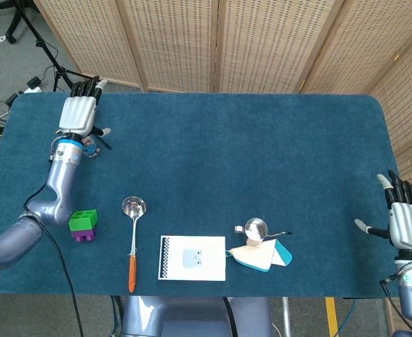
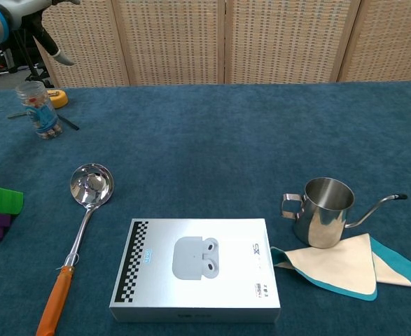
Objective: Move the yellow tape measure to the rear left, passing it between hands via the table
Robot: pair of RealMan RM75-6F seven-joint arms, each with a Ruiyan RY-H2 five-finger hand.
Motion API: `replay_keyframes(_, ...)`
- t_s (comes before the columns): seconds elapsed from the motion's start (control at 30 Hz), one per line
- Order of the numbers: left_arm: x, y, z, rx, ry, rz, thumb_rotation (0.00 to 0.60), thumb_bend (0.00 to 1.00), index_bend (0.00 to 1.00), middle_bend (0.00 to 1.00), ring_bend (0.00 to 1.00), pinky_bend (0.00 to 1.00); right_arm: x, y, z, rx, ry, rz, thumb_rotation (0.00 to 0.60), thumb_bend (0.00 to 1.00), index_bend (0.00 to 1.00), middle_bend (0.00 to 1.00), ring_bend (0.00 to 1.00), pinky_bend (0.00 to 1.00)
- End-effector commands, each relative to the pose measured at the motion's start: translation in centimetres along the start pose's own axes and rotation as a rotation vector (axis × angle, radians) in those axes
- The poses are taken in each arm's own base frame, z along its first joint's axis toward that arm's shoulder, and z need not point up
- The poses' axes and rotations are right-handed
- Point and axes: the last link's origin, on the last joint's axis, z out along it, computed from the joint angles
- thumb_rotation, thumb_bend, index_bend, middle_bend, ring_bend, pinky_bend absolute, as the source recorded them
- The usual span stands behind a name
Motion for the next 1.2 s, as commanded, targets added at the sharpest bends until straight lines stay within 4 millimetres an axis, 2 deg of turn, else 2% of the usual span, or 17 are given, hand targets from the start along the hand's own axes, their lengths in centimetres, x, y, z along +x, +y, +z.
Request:
replay_keyframes(0.03, 0.8, -2.3, -6.6, -0.031, -0.010, 0.019, 0.600, 0.03, 0.00, 0.00, 0.00, 0.00, 0.2, -0.2, -0.2, 0.009, 0.006, -0.003, 0.600, 0.10, 0.08, 0.00, 0.00, 0.00)
replay_keyframes(0.33, 1.2, -2.9, -17.0, -0.062, -0.017, 0.057, 0.600, 0.05, 0.00, 0.00, 0.00, 0.00, 1.0, -0.9, -0.9, 0.028, 0.031, -0.010, 0.600, 0.10, 0.08, 0.00, 0.00, 0.00)
replay_keyframes(0.63, -0.6, -6.1, -25.9, 0.086, -0.066, 0.065, 0.600, 0.06, 0.00, 0.00, 0.00, 0.00, 1.3, -2.3, -2.0, 0.079, 0.042, -0.037, 0.600, 0.10, 0.08, 0.00, 0.00, 0.00)
replay_keyframes(0.77, -1.0, -7.4, -28.8, 0.133, -0.083, 0.099, 0.600, 0.06, 0.00, 0.00, 0.00, 0.00, 1.4, -3.1, -2.6, 0.113, 0.042, -0.056, 0.600, 0.10, 0.08, 0.00, 0.00, 0.00)
replay_keyframes(0.97, -1.1, -8.1, -31.7, 0.166, -0.066, 0.109, 0.600, 0.06, 0.00, 0.00, 0.00, 0.00, 1.1, -3.6, -3.2, 0.140, -0.002, -0.099, 0.600, 0.10, 0.08, 0.00, 0.00, 0.00)
replay_keyframes(1.2, -1.2, -9.4, -33.0, 0.191, -0.056, 0.106, 0.600, 0.06, 0.00, 0.00, 0.00, 0.00, 1.0, -3.5, -3.0, 0.120, -0.026, -0.105, 0.600, 0.10, 0.08, 0.00, 0.00, 0.00)
